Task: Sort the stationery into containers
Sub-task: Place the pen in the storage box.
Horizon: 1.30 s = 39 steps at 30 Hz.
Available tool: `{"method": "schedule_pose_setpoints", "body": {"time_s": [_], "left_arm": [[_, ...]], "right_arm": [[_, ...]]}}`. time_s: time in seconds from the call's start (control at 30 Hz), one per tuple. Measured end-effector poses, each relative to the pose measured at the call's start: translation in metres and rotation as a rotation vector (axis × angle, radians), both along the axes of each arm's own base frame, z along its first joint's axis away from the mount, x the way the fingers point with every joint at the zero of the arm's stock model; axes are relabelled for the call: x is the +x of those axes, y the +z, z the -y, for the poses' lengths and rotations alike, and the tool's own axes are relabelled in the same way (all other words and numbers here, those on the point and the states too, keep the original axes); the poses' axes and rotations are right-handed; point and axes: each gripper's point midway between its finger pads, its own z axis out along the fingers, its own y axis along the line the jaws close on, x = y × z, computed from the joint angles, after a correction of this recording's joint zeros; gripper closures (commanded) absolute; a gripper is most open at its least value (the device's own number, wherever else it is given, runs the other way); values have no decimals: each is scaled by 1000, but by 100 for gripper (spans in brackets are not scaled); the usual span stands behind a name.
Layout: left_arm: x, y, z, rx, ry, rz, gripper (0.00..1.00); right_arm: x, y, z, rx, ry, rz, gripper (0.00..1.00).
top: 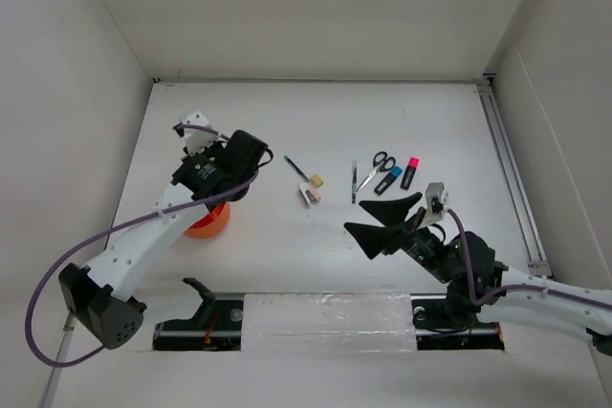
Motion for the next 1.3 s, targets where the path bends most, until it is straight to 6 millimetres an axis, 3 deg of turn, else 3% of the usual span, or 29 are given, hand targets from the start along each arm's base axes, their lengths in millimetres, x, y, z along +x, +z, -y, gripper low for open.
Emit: {"method": "schedule_pose_setpoints", "body": {"time_s": [0.13,0.23,0.33,0.6,0.83,1.3], "left_arm": [[4,14,-28,-27,62,44,100],[1,27,-67,-75,151,100,100],[-11,22,-91,-65,185,118,100],[-10,-14,-78,-36,34,50,100],[2,-12,-70,-31,-22,74,100],[12,-63,-63,4,-29,-87,100]], "right_arm": [[-1,-3,0,-11,2,7,15],[-2,-8,-1,-27,9,13,15],[-3,-10,-4,-41,21,21,15],[-6,-19,-10,-70,47,26,15],[-8,-24,-8,-71,53,27,15],[-14,-9,1,-17,68,54,15]]}}
